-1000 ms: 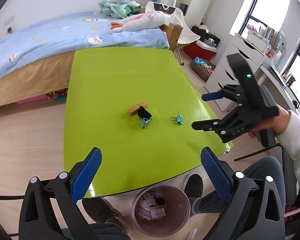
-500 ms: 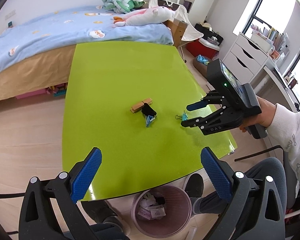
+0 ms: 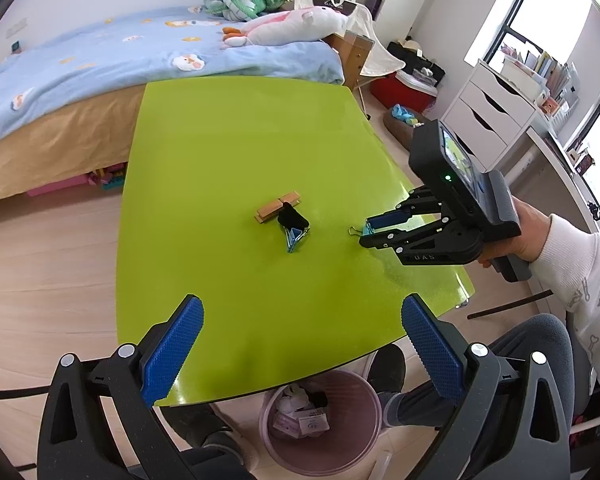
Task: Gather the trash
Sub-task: 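Move the right gripper to the teal binder clip and grasp it, then grasp the blue binder clip with the left gripper while the right gripper holds the teal clip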
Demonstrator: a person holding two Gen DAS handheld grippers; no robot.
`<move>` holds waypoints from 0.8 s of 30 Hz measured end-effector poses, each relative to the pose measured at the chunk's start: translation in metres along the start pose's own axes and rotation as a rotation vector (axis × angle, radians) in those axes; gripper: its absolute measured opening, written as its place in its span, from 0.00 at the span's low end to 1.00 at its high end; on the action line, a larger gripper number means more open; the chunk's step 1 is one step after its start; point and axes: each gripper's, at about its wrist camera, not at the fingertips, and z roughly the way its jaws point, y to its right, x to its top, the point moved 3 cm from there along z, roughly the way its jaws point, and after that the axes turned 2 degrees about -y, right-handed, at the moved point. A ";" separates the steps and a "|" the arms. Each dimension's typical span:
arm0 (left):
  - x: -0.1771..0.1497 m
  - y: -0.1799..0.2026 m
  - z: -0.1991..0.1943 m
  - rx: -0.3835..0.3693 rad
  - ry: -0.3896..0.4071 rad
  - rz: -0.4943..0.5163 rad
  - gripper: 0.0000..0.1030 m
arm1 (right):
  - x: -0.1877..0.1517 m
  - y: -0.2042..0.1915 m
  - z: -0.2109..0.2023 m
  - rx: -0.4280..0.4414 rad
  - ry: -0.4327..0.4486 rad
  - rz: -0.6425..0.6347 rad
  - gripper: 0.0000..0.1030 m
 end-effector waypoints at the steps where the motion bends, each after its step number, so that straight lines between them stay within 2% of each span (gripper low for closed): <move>1: 0.001 0.000 0.001 0.000 -0.001 0.002 0.93 | -0.001 -0.001 -0.003 -0.002 0.008 0.015 0.25; 6: 0.009 0.001 0.012 -0.004 -0.014 0.018 0.93 | -0.008 0.001 -0.024 -0.014 0.056 0.144 0.25; 11: 0.020 0.004 0.034 -0.007 -0.044 0.047 0.93 | -0.023 0.003 -0.043 0.026 0.073 0.296 0.25; 17: 0.036 0.004 0.070 0.007 -0.110 0.091 0.93 | -0.038 -0.001 -0.056 0.037 0.099 0.367 0.25; 24: 0.047 -0.001 0.109 0.039 -0.171 0.107 0.93 | -0.046 0.001 -0.065 0.034 0.111 0.389 0.25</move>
